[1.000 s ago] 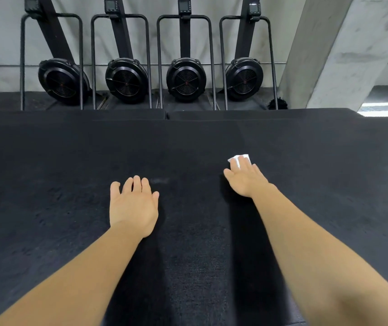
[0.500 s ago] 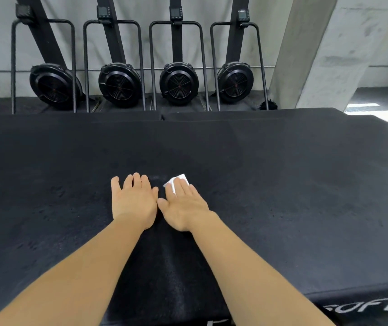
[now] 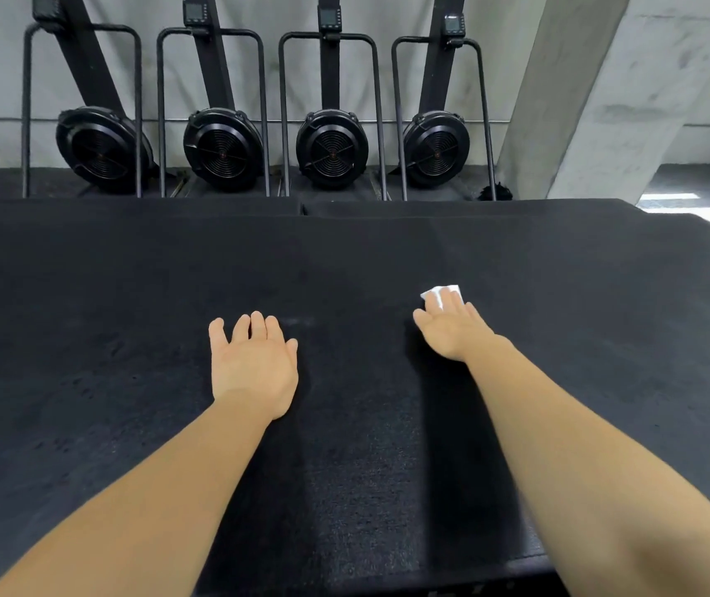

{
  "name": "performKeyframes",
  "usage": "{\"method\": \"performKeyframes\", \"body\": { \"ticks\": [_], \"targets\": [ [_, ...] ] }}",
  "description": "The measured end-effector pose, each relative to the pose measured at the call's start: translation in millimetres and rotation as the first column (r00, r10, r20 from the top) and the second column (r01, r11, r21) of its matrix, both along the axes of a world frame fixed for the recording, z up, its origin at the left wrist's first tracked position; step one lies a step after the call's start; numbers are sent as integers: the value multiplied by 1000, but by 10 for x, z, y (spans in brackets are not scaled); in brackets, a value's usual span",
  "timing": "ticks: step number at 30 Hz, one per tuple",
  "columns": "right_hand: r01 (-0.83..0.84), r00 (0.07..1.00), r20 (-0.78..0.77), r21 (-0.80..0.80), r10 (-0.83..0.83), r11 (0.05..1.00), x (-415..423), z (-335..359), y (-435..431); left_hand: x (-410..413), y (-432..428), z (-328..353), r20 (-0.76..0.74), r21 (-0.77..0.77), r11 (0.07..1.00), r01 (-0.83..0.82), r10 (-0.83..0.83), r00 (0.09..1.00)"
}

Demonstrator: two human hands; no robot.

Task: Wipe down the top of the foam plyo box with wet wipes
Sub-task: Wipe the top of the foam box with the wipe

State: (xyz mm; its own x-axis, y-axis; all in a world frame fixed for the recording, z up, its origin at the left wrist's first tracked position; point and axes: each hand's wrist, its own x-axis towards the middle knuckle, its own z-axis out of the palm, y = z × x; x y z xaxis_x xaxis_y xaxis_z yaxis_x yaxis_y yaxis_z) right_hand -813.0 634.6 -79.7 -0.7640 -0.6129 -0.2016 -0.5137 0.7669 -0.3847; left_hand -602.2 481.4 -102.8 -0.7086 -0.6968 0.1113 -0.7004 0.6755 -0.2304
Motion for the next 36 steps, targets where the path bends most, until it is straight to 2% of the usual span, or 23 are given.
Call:
{"method": "performKeyframes", "body": {
  "ticks": [3,6,8,13,16,18,20,24,28,32,36],
  "targets": [
    [4,999,-50,23,-2,1000,223,-33,-64,-5,1,7,-8,19,1000,-2,2,1000],
    [-62,996,-70,-47,59,997,670,-63,-140,1,7,21,-9,31,999,-9,9,1000],
    [-141,986,-98,-61,135,988,1021,-79,-201,6,22,42,-11,35,999,-15,16,1000],
    [-382,896,-204,100,395,919,1611,-121,-355,21,42,76,-14,41,999,-13,14,1000],
    [-439,869,-226,57,440,897,1526,-102,-307,26,36,69,-32,45,999,-13,14,999],
    [-429,885,-215,-32,413,903,1352,-86,-213,19,29,56,-44,39,999,-10,11,999],
    [-383,901,-241,-56,360,922,1116,-81,-90,13,18,42,-42,32,999,-8,10,999],
    [-249,934,-263,6,241,969,555,-85,216,6,-6,14,-17,26,1000,-9,9,1000],
    [-135,965,-217,84,150,987,235,-82,377,-1,-9,12,6,12,1000,-5,5,1000],
    [-73,978,-192,52,82,996,394,-98,257,-1,-1,19,12,9,1000,-3,3,1000],
    [-168,963,-220,-28,158,985,920,-131,47,0,13,42,11,24,1000,-12,11,1000]
  ]
}}
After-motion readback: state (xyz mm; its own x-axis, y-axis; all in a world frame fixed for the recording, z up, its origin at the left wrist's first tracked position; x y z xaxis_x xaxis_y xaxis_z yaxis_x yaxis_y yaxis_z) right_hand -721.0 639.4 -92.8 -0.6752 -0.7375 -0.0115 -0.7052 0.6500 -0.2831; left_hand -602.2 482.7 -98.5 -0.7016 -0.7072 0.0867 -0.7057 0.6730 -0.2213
